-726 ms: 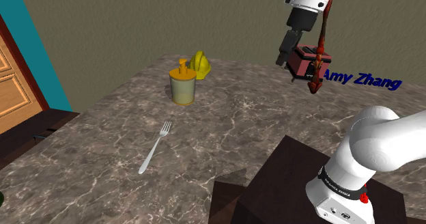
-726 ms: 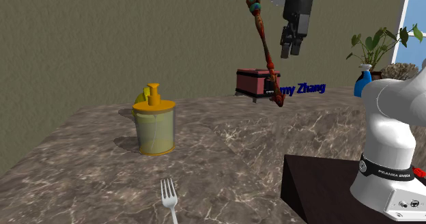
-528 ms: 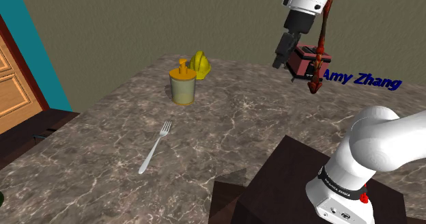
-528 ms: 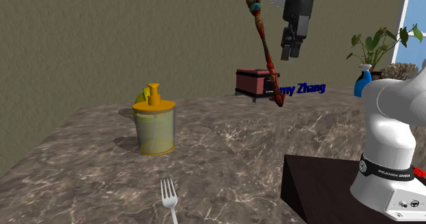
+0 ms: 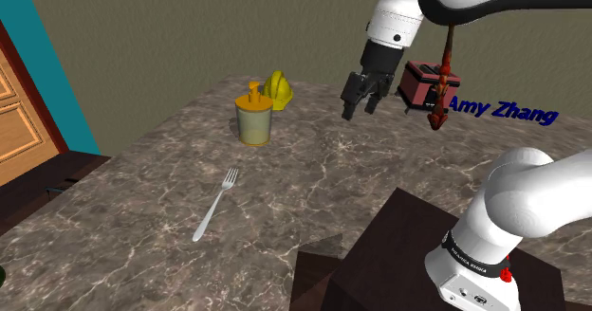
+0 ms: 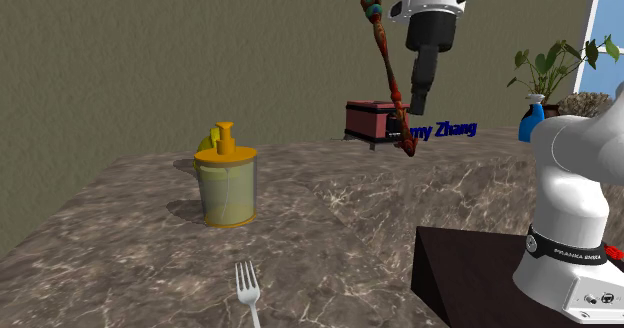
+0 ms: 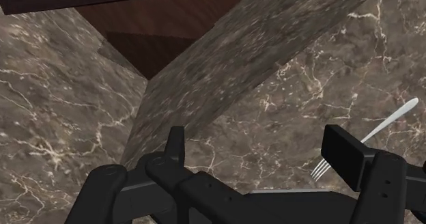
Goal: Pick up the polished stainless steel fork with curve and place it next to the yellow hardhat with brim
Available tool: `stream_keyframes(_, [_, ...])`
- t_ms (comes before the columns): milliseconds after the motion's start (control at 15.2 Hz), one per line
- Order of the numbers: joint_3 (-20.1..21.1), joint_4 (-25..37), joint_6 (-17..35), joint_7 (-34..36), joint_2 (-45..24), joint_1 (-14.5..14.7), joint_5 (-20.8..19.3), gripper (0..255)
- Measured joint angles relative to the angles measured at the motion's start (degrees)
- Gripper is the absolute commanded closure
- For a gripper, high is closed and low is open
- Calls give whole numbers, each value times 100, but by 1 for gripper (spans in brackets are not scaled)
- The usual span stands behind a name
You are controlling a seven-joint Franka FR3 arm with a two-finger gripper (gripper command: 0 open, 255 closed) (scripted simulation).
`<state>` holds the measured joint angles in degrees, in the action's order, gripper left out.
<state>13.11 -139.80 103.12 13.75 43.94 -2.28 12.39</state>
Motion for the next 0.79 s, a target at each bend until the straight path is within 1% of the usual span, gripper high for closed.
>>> stream_keyframes(396, [1054,161,736,1600,-792,-216,277,0])
stream_keyframes(594, [1589,374,1088,2433,-1321,-404,268,0])
stream_keyframes(792, [2118,726,1405,3302,-1989,-681,77,0])
